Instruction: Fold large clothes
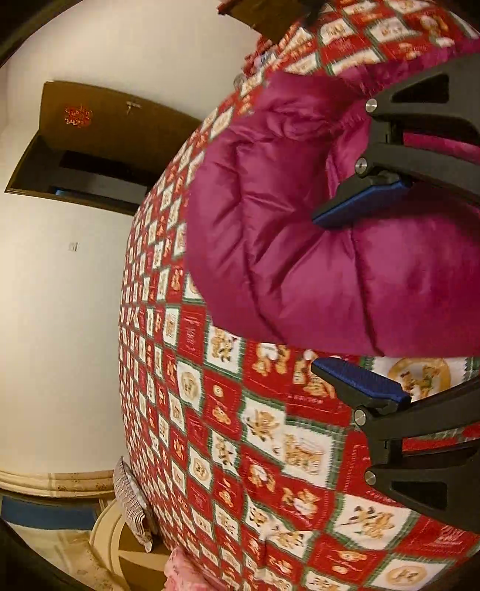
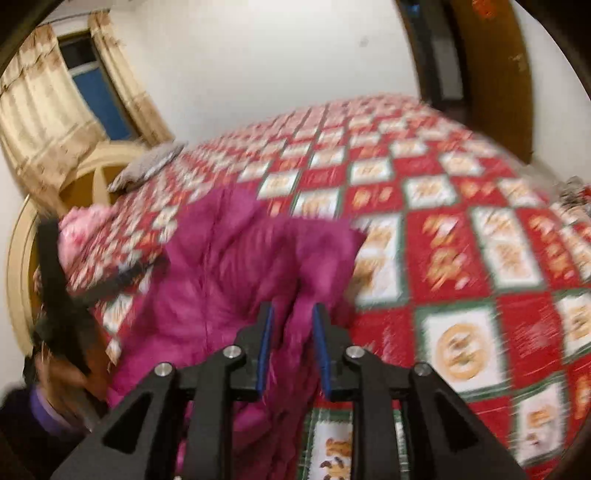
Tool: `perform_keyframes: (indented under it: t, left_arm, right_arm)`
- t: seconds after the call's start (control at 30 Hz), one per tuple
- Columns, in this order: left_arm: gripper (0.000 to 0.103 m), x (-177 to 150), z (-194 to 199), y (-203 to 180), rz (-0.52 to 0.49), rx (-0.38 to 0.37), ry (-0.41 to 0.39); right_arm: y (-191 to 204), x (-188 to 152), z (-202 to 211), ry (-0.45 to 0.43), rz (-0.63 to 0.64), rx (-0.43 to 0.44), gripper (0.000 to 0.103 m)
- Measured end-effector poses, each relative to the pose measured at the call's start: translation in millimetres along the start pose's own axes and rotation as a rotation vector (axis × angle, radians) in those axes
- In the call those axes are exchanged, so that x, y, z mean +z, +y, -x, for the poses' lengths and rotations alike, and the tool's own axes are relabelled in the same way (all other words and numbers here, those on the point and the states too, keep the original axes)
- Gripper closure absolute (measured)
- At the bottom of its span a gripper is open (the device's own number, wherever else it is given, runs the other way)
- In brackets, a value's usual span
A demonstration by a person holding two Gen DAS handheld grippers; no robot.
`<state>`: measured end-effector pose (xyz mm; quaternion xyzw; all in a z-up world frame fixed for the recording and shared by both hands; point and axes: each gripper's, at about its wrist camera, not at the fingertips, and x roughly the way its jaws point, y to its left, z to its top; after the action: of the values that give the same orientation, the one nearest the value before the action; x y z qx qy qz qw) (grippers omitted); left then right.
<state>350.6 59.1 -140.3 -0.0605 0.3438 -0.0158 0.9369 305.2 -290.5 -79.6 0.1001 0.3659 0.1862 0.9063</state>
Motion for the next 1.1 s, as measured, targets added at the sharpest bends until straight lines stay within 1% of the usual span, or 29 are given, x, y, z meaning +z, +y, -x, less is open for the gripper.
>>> perform_keyframes:
  t: [0.07, 0.13, 0.2, 0.23, 0.27, 0.3, 0.37, 0.43, 0.5, 0.53, 0.6, 0.63, 0.8, 1.0, 1.1]
  left_arm:
    - [0.030, -3.4, 1.8, -4.5, 0.005, -0.002, -0.010]
    - [0.030, -2.9, 2.9, -8.5, -0.013, 0.022, -0.008]
    - [0.030, 0.8, 5.4, -10.6, -0.038, 0.025, 0.005]
    - [0.030, 3.0, 4.7, -8.9, -0.044, 0.019, 0.016]
    - [0.030, 6.4, 6.2, -6.7, -0.048, 0.009, 0.028]
    - [0.030, 10.5, 9.1, -4.1, -0.049, -0.002, 0.031]
    - [0.030, 22.2, 15.9, 1.0, -0.046, 0.018, 0.008]
    - [0.030, 33.2, 11.2, 4.5, -0.042, 0.059, -0.008]
    - [0.029, 41.7, -3.7, 4.2, -0.035, 0.084, 0.022]
    - [0.029, 44.0, -13.1, 1.6, -0.040, 0.087, 0.044]
    - [0.029, 43.0, -28.2, -7.1, -0.070, 0.118, 0.066]
    - [0.029, 40.9, -35.8, -13.0, -0.091, 0.134, 0.077]
    - [0.029, 33.6, -49.4, -28.3, -0.138, 0.151, 0.080]
    - [0.029, 28.5, -70.6, -32.0, -0.138, 0.174, 0.089]
    - [0.028, 26.6, -81.4, -30.6, -0.119, 0.170, 0.100]
  right_arm:
    - [9.8, 22.4, -0.6, -0.012, -0.026, 0.025, 0.076]
    - [15.9, 39.4, -10.4, -0.015, -0.076, 0.042, 0.076]
    - [20.1, 53.8, -35.3, 0.021, -0.153, 0.062, 0.076]
    - [21.1, 55.0, -48.0, 0.042, -0.175, 0.069, 0.076]
    - [24.5, 53.4, -63.1, 0.059, -0.181, 0.056, 0.076]
    - [27.2, 48.3, -74.8, 0.067, -0.163, 0.003, 0.076]
    - [28.3, 34.1, -96.3, 0.078, -0.116, -0.130, 0.076]
    - [18.8, 19.4, -112.1, 0.077, -0.111, -0.191, 0.077]
    - [9.0, 9.9, -119.3, 0.065, -0.125, -0.221, 0.081]
    - [4.0, 6.6, -121.0, 0.052, -0.123, -0.245, 0.081]
    - [-2.0, 2.0, -121.6, 0.041, -0.114, -0.269, 0.081]
    - [-5.7, -0.1, -121.7, 0.038, -0.116, -0.270, 0.081]
    - [-25.4, -8.8, -130.3, 0.044, -0.142, -0.245, 0.081]
    - [-34.4, -13.3, -140.6, 0.056, -0.145, -0.228, 0.081]
    - [-39.8, -13.4, -144.5, 0.059, -0.162, -0.209, 0.081]
